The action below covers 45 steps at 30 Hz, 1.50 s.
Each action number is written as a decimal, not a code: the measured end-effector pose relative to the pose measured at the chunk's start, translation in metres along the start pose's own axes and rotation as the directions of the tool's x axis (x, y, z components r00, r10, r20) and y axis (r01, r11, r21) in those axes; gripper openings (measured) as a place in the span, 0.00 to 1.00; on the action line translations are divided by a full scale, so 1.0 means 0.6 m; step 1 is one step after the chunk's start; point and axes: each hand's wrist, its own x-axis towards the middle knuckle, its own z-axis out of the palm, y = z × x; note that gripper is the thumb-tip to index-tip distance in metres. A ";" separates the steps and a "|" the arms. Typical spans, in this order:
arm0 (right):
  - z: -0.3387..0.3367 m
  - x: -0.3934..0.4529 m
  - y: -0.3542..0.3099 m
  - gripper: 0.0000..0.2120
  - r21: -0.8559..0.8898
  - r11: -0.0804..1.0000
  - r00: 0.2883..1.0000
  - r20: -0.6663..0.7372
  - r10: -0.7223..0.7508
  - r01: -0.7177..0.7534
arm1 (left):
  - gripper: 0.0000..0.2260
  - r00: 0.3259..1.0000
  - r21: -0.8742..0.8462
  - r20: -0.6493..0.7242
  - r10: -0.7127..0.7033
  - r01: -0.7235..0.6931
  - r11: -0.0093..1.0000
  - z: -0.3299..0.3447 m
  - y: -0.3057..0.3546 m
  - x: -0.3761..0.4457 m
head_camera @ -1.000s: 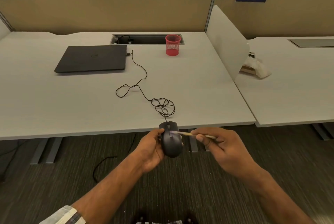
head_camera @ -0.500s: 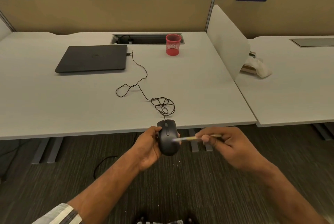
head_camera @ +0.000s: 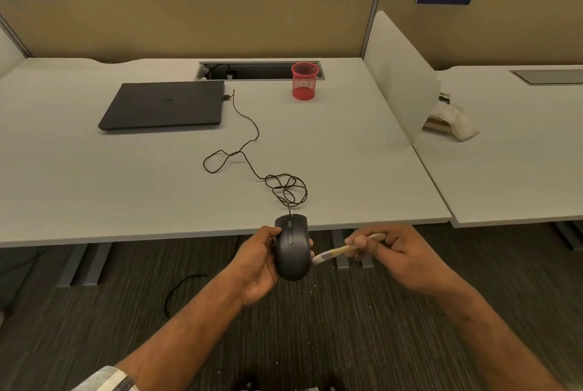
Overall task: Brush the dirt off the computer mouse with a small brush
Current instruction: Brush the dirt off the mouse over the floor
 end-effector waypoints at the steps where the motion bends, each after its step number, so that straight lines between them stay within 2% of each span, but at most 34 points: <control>1: 0.001 0.005 -0.001 0.11 0.033 0.999 0.999 -0.038 -0.013 0.014 | 0.20 1.000 0.002 -0.003 0.001 -0.001 1.000 0.003 -0.001 0.001; 5: 0.012 0.030 0.002 0.11 0.147 0.989 0.983 -0.181 0.017 0.010 | 0.21 1.000 0.035 -0.012 0.013 -0.013 0.999 0.006 -0.006 0.005; 10: 0.026 0.051 0.005 0.09 0.278 0.960 0.913 -0.388 0.122 -0.009 | 0.19 0.998 0.069 -0.050 0.024 -0.020 0.997 0.000 -0.004 0.007; 13: 0.036 0.055 0.003 0.11 0.323 0.946 0.931 -0.346 0.112 0.007 | 0.19 0.997 0.089 -0.065 0.030 -0.024 0.996 -0.003 -0.002 0.010; 15: 0.044 0.062 0.005 0.11 0.259 0.965 0.945 -0.303 0.120 -0.040 | 0.18 0.997 0.096 -0.068 0.030 -0.023 0.995 -0.002 0.000 0.011; 20: 0.046 0.083 0.006 0.06 0.105 0.990 0.884 -0.448 0.133 -0.096 | 0.15 0.996 0.123 -0.083 0.035 -0.024 0.992 -0.001 0.005 0.013; 24: 0.049 0.082 -0.001 0.08 0.162 0.985 0.856 -0.499 0.132 -0.058 | 0.14 0.995 0.096 -0.091 0.033 -0.024 0.995 0.000 0.012 0.016; 27: 0.064 0.078 -0.004 0.10 0.259 0.961 0.846 -0.489 0.215 -0.095 | 0.12 0.996 0.098 -0.084 0.042 -0.033 0.995 0.003 0.017 0.019; 29: 0.079 0.076 -0.008 0.11 0.360 0.924 0.836 -0.462 0.296 -0.128 | 0.12 0.996 0.098 -0.077 0.040 -0.032 0.995 0.003 0.021 0.021; 33: 0.102 0.075 -0.017 0.12 0.619 0.777 0.813 -0.391 0.431 -0.115 | 0.12 0.997 0.098 -0.060 0.038 -0.032 0.995 0.002 0.032 0.026; 37: 0.113 0.080 -0.018 0.10 0.661 0.743 0.770 -0.418 0.482 -0.106 | 0.13 0.997 0.142 -0.053 0.054 -0.046 0.989 -0.001 0.040 0.032; 40: 0.119 0.086 -0.015 0.15 0.705 0.703 0.747 -0.419 0.516 -0.090 | 0.15 0.997 0.145 -0.048 0.054 -0.047 0.988 -0.003 0.047 0.037; 42: 0.124 0.092 -0.014 0.17 0.776 0.627 0.738 -0.387 0.552 -0.062 | 0.14 0.997 0.139 -0.045 0.056 -0.049 0.989 -0.005 0.054 0.040; 45: 0.137 0.099 -0.015 0.13 0.878 0.477 0.743 -0.293 0.601 -0.039 | 0.12 0.996 0.132 -0.048 0.069 -0.062 0.989 -0.003 0.066 0.044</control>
